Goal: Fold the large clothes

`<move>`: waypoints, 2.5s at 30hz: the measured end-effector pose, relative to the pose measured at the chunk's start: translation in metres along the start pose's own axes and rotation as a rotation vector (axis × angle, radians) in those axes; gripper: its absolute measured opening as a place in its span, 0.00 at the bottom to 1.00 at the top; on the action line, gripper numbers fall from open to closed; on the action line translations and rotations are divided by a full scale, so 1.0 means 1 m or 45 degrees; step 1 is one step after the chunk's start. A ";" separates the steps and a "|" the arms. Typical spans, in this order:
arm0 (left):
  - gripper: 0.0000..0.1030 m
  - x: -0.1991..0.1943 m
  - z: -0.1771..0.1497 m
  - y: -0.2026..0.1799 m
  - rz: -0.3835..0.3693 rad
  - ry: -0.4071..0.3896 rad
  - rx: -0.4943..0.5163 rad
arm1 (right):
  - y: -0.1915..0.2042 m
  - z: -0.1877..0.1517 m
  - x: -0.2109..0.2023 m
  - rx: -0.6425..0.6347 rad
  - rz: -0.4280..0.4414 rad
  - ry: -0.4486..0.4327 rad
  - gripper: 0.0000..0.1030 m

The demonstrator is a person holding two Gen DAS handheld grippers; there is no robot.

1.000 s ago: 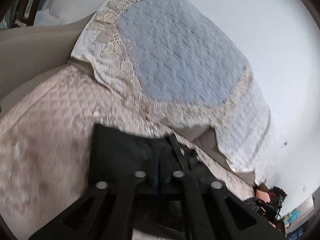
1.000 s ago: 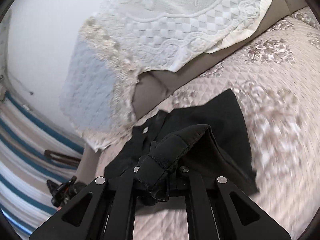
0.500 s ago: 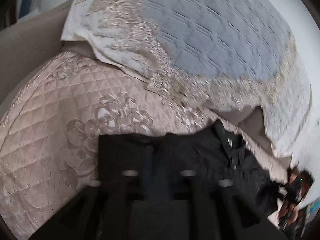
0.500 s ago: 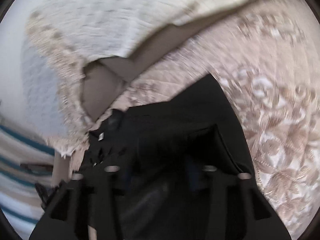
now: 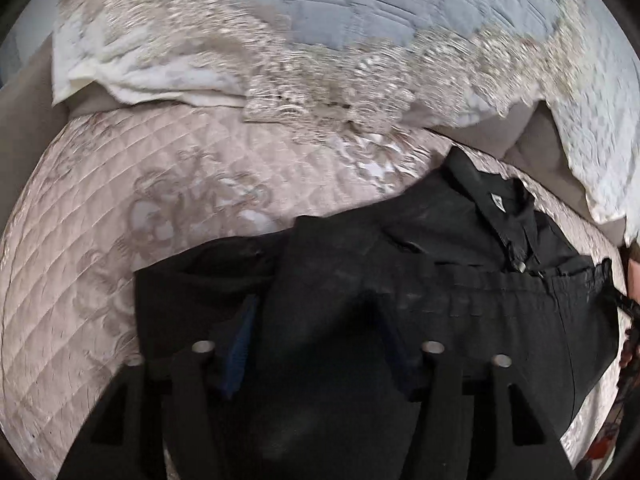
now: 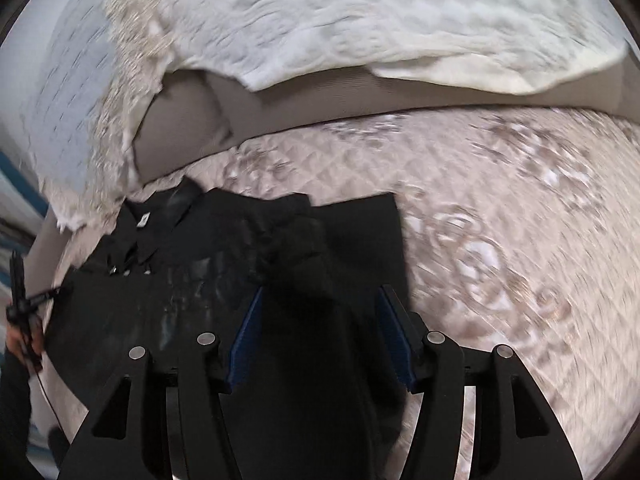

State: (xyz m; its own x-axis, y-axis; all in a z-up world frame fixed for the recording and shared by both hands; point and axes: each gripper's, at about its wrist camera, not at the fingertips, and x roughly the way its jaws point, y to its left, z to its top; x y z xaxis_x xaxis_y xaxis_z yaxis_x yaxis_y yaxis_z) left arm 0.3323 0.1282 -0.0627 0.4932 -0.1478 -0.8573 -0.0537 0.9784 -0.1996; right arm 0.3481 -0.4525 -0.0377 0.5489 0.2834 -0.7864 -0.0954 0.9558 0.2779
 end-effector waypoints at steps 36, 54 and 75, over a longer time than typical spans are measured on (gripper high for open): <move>0.75 -0.048 -0.101 0.057 -0.013 -0.220 -0.462 | -0.031 -0.102 -0.041 0.554 0.156 -0.045 0.70; 0.10 -0.129 -0.152 0.038 -0.078 -0.286 -0.323 | -0.001 -0.178 -0.133 0.517 0.205 -0.062 0.14; 0.63 -0.141 -0.140 0.006 -0.057 -0.228 -0.112 | 0.025 -0.154 -0.146 0.176 -0.060 -0.056 0.56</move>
State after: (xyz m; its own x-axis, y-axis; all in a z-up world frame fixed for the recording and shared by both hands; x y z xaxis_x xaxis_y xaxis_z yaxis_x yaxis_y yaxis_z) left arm 0.1412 0.1351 -0.0099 0.6432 -0.1548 -0.7499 -0.1002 0.9539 -0.2829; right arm 0.1371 -0.4577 -0.0006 0.5863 0.2319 -0.7762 0.0452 0.9473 0.3171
